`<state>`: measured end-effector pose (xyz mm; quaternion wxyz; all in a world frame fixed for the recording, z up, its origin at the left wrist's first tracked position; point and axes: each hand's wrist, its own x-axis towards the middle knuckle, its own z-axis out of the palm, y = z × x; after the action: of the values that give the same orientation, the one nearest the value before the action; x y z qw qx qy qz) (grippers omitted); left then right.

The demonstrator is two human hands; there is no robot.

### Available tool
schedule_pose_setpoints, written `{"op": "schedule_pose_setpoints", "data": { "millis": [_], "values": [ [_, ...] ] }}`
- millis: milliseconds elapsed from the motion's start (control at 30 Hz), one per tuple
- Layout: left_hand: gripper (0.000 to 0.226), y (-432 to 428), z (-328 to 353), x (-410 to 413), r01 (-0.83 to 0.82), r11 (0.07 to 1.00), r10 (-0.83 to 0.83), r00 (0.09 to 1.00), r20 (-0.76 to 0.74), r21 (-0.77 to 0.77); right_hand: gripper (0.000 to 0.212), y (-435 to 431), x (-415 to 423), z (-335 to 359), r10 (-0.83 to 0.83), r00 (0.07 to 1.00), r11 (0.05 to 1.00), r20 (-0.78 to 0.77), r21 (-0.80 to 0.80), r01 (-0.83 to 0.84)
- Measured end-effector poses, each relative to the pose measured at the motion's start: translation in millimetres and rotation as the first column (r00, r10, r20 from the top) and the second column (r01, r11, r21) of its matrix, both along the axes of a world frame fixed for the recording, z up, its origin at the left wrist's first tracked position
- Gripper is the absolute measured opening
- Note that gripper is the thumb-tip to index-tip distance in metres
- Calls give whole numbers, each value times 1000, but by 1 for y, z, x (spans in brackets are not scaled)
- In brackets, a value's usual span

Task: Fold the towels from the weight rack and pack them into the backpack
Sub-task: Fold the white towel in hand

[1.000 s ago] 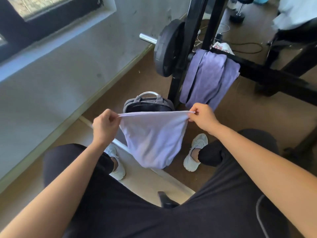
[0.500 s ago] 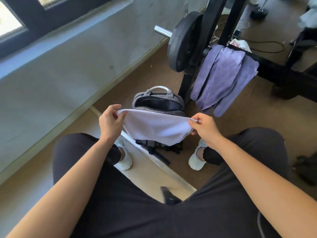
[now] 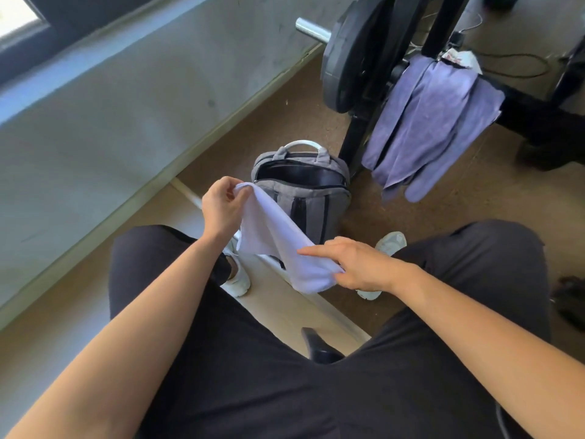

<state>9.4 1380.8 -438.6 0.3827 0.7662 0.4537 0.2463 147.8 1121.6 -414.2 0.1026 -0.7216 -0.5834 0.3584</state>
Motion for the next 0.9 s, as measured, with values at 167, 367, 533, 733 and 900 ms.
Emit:
{"op": "schedule_pose_setpoints", "data": {
  "millis": [167, 367, 533, 733, 900],
  "values": [
    [11, 1, -5, 3, 53, 999, -52, 998, 34, -4, 93, 4, 3, -7, -115, 974, 986, -195, -143, 87],
    [9, -6, -4, 6, 226, 974, -225, 974, 34, -7, 113, 11, -2, -16, -323, 849, 931, -419, -303, 205],
    [17, -34, 7, 8, 452, 876, -443, 892, 89, -165, 91, 20, 4, -24, -616, 211, 727, -759, -446, 522],
    [6, -74, 16, 16, 658, 705, -638, 751, 170, -262, 57, 28, 5, -14, -550, -65, 615, -832, -456, 643],
    [8, -78, 18, 20, 713, 652, -694, 698, 175, -258, 31, 24, 13, 3, -488, -287, 614, -824, -558, 559]
  ]
}}
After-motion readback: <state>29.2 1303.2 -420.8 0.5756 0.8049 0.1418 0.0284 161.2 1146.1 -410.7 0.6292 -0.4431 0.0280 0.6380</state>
